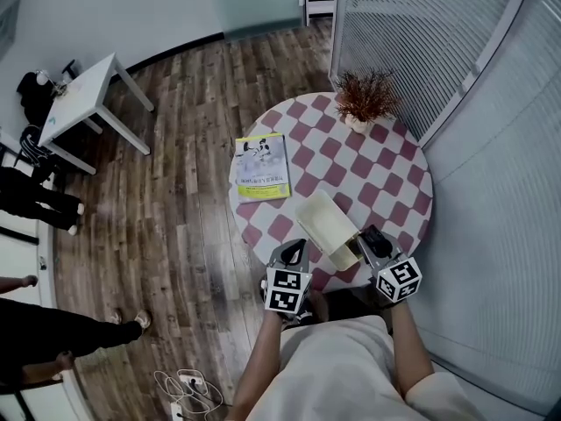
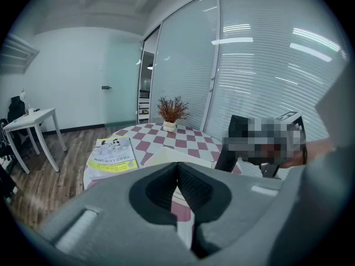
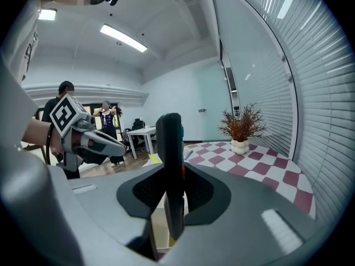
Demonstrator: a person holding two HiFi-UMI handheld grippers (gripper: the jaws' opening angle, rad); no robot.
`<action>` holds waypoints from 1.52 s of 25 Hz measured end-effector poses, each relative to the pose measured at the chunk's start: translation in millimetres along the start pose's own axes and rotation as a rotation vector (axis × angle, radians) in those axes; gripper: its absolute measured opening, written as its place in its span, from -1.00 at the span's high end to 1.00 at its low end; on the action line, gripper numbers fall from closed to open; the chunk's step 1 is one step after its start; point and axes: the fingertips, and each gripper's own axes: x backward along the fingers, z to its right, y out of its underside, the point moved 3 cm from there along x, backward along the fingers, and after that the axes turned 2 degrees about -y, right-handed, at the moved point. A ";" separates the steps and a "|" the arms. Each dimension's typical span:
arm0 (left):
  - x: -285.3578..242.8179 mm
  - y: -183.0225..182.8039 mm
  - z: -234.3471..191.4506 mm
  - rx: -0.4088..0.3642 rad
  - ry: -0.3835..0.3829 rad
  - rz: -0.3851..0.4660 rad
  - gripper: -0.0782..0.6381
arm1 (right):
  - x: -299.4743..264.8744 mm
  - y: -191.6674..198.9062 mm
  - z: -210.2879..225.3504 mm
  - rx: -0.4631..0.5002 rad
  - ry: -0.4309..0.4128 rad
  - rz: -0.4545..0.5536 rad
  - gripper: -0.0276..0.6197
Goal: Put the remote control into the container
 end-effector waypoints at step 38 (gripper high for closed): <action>-14.3 -10.3 24.4 -0.032 0.066 -0.002 0.76 | 2.8 66.3 -1.9 -0.050 0.089 -0.129 0.05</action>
